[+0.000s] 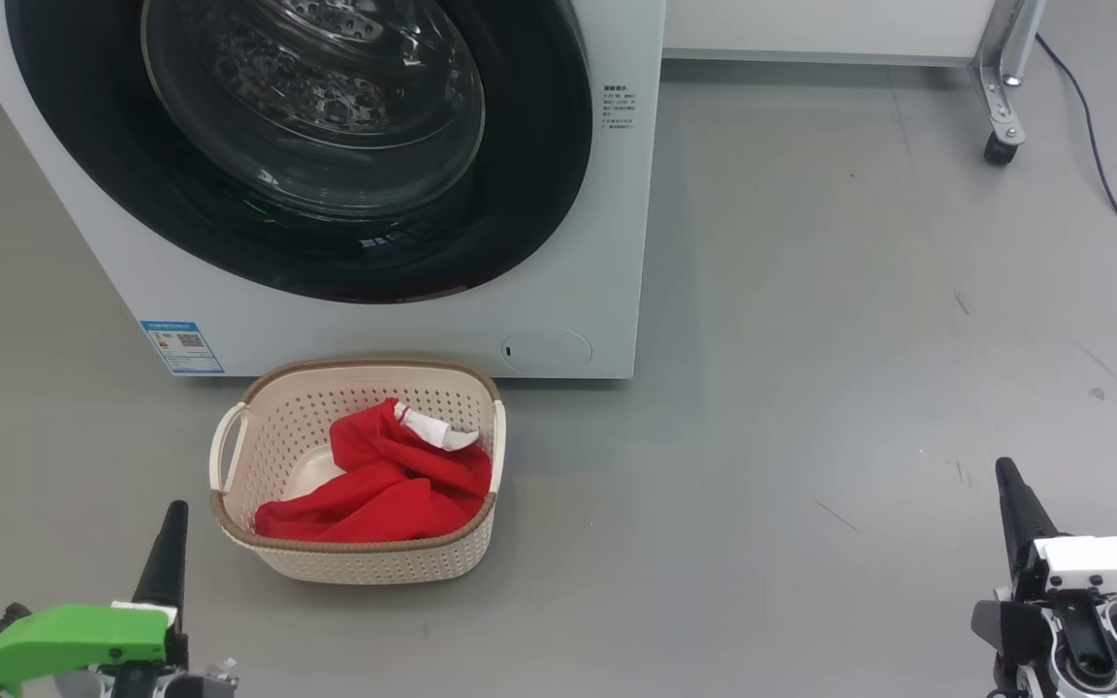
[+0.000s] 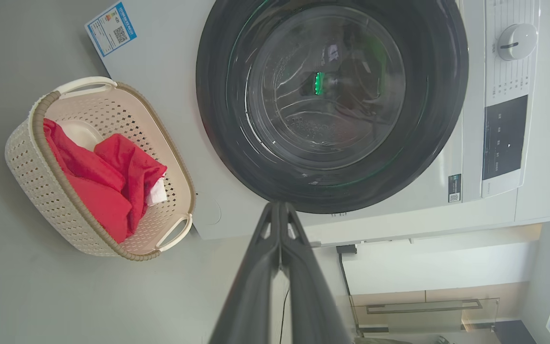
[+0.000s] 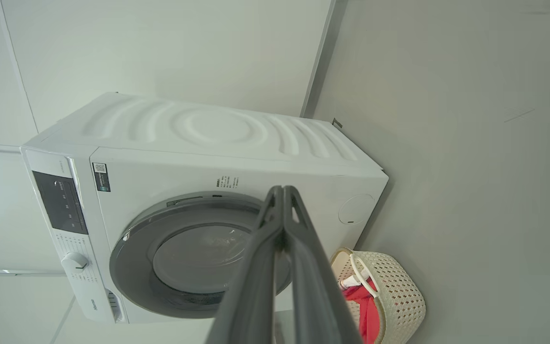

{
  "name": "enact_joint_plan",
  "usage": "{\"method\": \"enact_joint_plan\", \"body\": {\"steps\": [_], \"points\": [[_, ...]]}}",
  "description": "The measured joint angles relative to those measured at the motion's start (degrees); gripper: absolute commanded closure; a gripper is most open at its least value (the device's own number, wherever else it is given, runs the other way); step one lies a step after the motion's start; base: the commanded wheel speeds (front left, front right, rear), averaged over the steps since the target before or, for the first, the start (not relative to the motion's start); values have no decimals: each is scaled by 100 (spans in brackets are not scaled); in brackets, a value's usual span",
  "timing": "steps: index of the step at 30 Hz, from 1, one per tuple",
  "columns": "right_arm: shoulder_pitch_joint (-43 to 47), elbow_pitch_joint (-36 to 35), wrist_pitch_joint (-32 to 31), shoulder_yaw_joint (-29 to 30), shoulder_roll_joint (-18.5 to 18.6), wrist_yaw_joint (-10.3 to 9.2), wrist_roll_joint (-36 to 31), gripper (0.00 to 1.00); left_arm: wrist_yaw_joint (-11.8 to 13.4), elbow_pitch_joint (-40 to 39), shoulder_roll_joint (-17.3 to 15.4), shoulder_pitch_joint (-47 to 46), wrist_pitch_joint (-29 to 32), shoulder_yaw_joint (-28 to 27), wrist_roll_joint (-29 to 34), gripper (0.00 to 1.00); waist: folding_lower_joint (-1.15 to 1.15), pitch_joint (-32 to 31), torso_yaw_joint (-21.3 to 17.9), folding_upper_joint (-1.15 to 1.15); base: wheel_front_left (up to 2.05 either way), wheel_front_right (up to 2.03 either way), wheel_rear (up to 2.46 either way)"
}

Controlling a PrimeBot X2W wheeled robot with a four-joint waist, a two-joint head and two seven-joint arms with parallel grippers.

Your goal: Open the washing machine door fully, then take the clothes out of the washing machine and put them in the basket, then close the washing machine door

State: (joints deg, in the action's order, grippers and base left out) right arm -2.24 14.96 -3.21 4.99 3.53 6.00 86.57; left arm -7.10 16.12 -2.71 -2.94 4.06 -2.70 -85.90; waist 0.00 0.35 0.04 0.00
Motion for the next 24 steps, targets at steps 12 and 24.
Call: {"method": "enact_joint_plan", "body": {"steps": [12,24], "points": [[-103,70,-154,85,-3,97,643,100,0,-20,5,-31,152,-102,-621,100,0,-20,-4,0,0,0,0],[-104,76,-154,91,-3,97,646,100,0,-22,8,-32,168,-108,-621,100,0,-20,-4,0,0,0,0]]}}
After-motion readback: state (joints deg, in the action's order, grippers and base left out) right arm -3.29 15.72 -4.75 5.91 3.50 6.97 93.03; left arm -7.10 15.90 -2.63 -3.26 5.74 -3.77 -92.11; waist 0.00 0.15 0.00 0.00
